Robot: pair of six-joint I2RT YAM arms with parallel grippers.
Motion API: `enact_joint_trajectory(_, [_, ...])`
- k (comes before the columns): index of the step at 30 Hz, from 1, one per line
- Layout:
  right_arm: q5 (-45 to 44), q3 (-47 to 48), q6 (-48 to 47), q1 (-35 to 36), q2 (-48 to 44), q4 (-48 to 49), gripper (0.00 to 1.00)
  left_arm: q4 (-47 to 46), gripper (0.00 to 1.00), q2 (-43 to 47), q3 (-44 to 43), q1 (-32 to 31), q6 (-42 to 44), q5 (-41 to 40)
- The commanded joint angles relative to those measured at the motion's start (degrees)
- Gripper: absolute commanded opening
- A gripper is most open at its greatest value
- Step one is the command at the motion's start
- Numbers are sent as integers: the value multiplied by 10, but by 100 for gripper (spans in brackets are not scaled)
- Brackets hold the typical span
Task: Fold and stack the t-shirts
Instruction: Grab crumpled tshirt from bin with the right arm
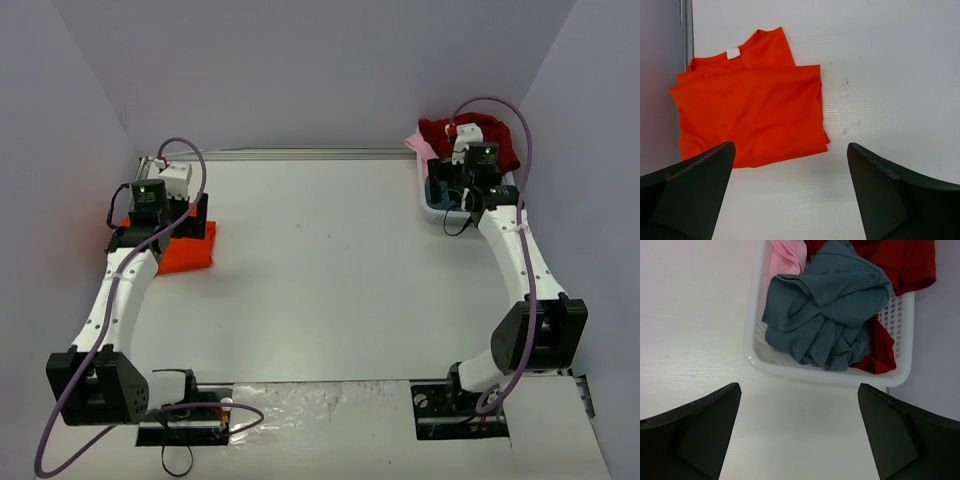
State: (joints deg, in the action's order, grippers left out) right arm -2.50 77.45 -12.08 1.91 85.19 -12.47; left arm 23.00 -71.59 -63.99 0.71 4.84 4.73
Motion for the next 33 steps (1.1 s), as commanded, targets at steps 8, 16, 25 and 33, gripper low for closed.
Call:
enact_joint_trajectory(8, [105, -15, -1, -4, 10, -16, 100, -16, 94, 39, 4, -1, -13, 19])
enact_joint_trajectory(16, [-35, 50, -17, -4, 89, -4, 100, -7, 94, 15, -4, -1, -9, 16])
enact_joint_trajectory(25, [-95, 154, -3, -4, 251, -9, 100, -6, 94, 22, 0, -1, -2, 2])
enact_joint_trajectory(33, [-135, 223, -14, -12, 353, -11, 100, -12, 94, 10, 6, 0, 3, -9])
